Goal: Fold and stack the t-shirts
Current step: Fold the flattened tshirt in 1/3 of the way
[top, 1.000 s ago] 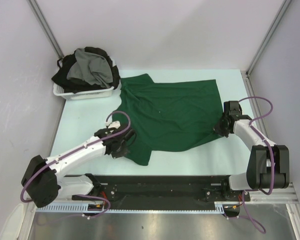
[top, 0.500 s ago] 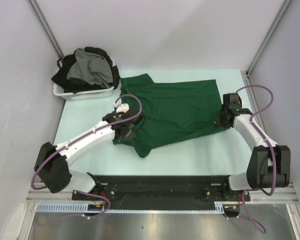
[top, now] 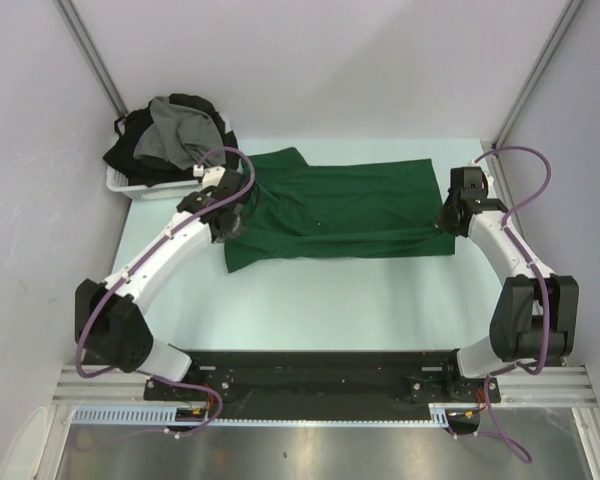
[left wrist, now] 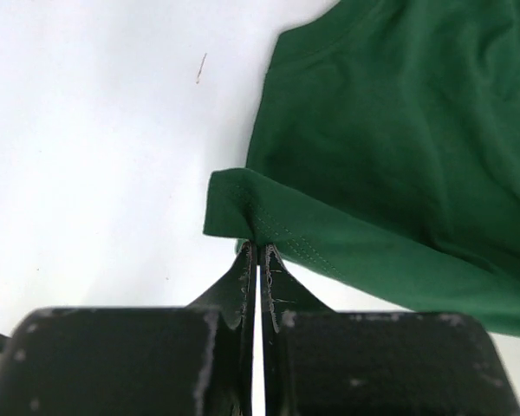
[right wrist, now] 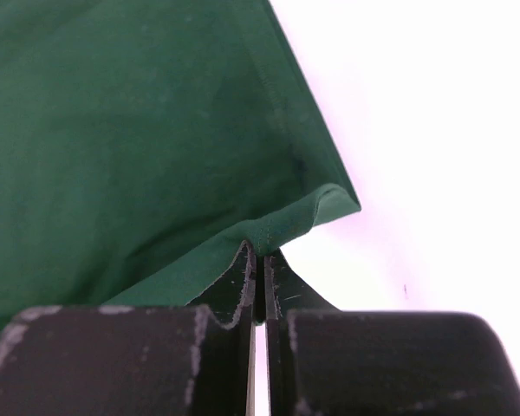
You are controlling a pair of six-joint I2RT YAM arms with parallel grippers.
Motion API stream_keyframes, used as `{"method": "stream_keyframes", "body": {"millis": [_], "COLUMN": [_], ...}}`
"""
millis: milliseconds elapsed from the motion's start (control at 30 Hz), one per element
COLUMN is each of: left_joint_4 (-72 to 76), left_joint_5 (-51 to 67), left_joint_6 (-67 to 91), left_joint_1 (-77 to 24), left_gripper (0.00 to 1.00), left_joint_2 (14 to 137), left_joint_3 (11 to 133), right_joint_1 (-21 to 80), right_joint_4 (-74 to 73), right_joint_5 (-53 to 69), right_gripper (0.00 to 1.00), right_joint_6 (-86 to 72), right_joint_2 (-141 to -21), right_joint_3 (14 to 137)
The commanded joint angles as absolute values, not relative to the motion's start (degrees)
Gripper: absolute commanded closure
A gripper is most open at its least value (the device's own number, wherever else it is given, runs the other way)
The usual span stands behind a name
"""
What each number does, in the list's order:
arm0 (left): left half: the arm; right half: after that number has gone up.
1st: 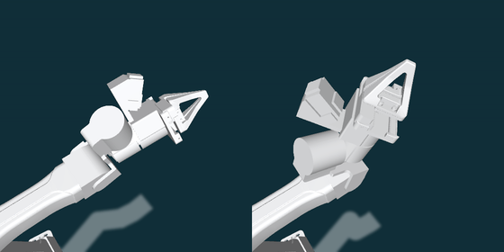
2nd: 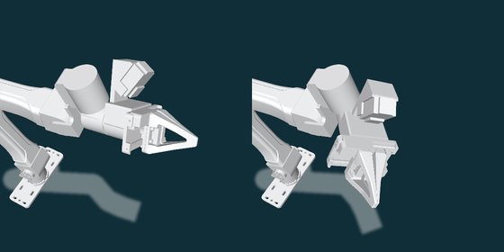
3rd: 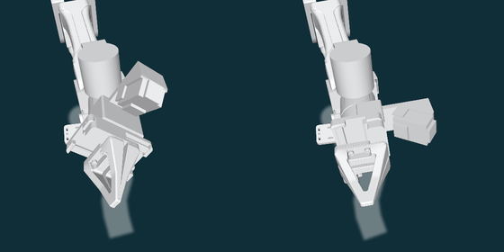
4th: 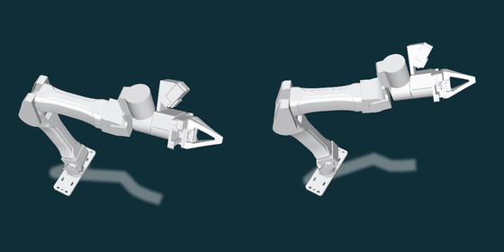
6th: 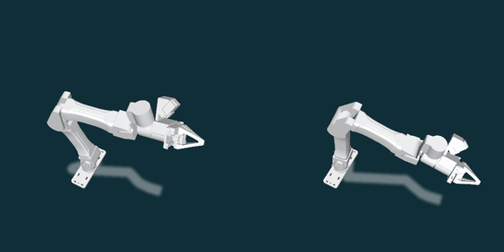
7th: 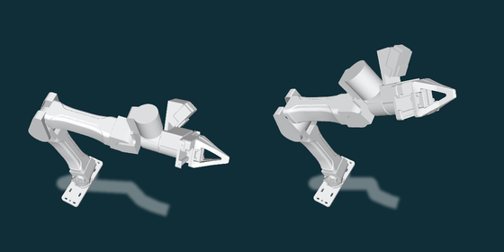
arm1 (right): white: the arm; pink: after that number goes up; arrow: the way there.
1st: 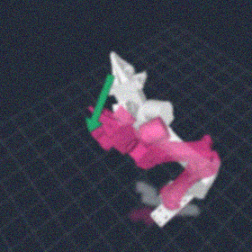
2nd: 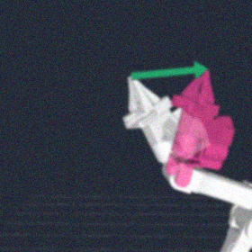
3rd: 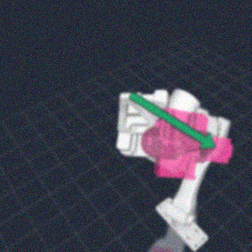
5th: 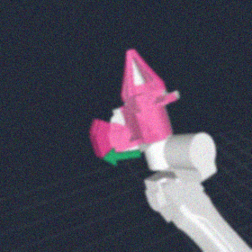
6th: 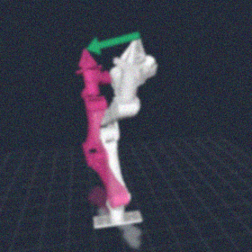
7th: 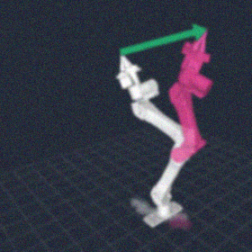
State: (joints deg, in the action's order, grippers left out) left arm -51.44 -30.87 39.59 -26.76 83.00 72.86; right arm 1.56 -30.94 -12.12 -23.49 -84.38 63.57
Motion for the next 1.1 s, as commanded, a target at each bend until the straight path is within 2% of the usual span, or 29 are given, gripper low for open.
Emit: {"method": "stream_keyframes", "body": {"millis": [0, 267, 533, 767, 1067], "left_joint_4": [-49.66, -46.94, -46.14, -48.25, -53.60], "left_joint_5": [-31.29, -31.55, -31.38, -31.64, -38.66], "left_joint_6": [36.04, 34.20, 31.64, 29.62, 27.60], "left_joint_1": [-25.40, -24.08, -20.04, -18.55, -16.44], "left_gripper": [1.00, 1.00, 1.00, 1.00, 1.00], "left_joint_2": [85.51, 90.79, 95.45, 95.45, 95.80], "left_joint_3": [74.44, 75.50, 79.71, 80.68, 82.96], "right_joint_1": [0.44, -1.49, -3.51, -5.36, -6.42], "right_joint_4": [-28.21, -26.54, -25.22, -24.26, -22.59], "right_joint_5": [-15.03, -16.78, -16.26, -15.30, -10.47], "right_gripper": [1.00, 1.00, 1.00, 1.00, 1.00], "right_joint_6": [-21.62, -19.43, -19.42, -18.28, -15.55], "right_joint_2": [-87.62, -96.06, -100.72, -100.11, -98.00], "right_joint_3": [68.02, 76.63, 77.61, 75.85, 74.09]}}
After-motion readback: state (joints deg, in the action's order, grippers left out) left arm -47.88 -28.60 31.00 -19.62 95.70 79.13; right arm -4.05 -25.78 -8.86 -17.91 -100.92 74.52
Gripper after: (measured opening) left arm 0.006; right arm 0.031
